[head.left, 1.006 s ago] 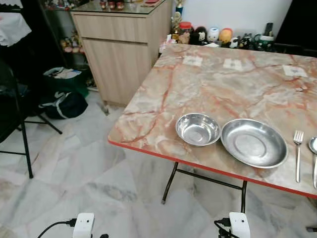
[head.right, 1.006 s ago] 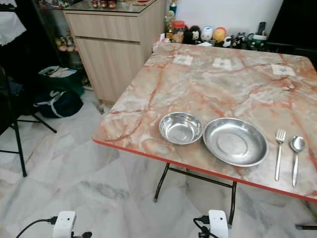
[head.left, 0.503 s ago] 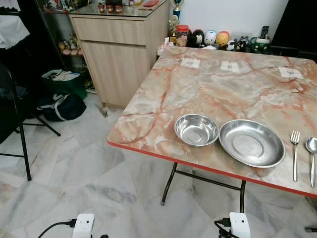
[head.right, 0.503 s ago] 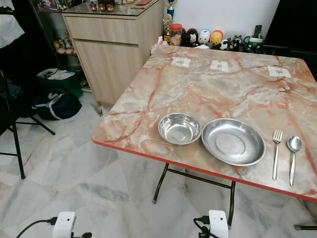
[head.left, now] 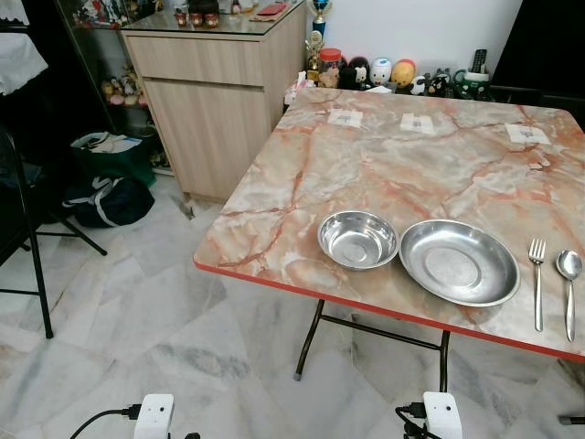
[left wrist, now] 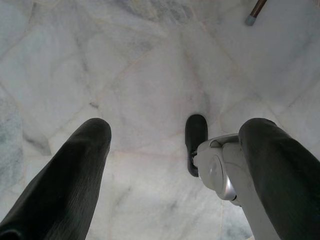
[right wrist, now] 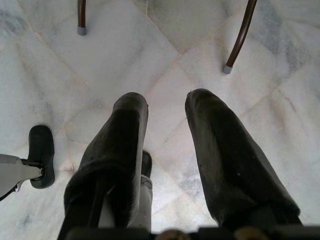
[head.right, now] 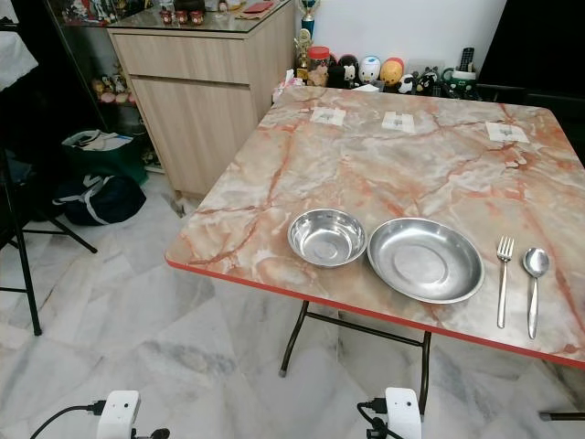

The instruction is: Setting the table

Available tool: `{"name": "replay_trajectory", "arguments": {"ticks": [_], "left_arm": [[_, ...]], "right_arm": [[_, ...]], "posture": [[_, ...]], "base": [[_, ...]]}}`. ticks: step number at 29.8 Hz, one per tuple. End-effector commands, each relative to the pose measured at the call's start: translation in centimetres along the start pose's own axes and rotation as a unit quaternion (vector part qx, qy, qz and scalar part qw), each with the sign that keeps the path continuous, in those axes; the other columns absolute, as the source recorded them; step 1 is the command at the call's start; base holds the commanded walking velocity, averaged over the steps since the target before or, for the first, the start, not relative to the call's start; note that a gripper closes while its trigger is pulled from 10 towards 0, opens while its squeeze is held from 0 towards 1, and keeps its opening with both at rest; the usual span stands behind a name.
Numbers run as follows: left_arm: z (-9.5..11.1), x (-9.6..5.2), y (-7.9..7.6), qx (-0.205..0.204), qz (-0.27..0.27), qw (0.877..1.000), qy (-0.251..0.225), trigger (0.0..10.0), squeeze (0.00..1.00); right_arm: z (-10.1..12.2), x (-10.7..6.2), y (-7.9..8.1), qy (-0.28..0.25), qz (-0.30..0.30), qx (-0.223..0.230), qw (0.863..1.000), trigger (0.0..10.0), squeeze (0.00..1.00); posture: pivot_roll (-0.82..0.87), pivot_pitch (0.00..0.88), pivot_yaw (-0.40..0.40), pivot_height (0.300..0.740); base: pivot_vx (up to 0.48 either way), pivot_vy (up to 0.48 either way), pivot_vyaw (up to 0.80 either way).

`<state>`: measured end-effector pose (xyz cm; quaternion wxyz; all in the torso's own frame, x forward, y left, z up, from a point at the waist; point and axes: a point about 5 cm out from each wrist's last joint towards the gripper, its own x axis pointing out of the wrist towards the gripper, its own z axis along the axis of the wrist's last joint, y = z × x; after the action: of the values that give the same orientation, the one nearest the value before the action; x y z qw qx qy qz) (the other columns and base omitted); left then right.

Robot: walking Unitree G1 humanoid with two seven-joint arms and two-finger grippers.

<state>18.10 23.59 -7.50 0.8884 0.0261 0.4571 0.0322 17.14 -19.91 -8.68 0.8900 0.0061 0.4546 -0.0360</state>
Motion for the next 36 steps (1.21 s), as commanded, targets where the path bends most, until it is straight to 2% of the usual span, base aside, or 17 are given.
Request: {"name": "replay_trajectory", "arguments": {"ticks": [1,13,16,28,36], "left_arm": [[0.3,0.0,-1.2,-0.008,-0.026,0.999,-0.035,10.0,0.00],[0.4,0.0,-1.1,-0.007,-0.026,0.999,-0.034,10.0,0.00],[2.1,0.1,-1.1,0.007,-0.028,0.997,-0.076,10.0,0.00],[2.5,0.1,-1.2,0.015,-0.031,0.995,-0.091,10.0,0.00],[2.8,0.1,-0.9,0.034,-0.034,0.994,-0.093,10.0,0.00]], "right_arm": [[1.0,0.3,1.4,-0.015,0.001,0.114,0.993,10.0,0.00],[0.9,0.3,1.3,-0.013,-0.001,0.108,0.994,10.0,0.00],[0.4,0.2,1.7,-0.011,0.004,0.123,0.992,10.0,0.00],[0.4,0.3,1.9,-0.010,0.006,0.130,0.991,10.0,0.00],[0.5,0.3,2.5,-0.010,0.011,0.133,0.991,10.0,0.00]], "posture": [[0.17,0.000,-0.113,0.740],[0.17,0.000,-0.111,0.740],[0.18,0.000,-0.104,0.740],[0.19,0.000,-0.099,0.740],[0.19,0.000,-0.064,0.740]], "base": [[0.000,0.000,0.00],[0.000,0.000,0.00],[0.000,0.000,0.00],[0.000,0.000,0.00],[0.000,0.000,0.00]]}}
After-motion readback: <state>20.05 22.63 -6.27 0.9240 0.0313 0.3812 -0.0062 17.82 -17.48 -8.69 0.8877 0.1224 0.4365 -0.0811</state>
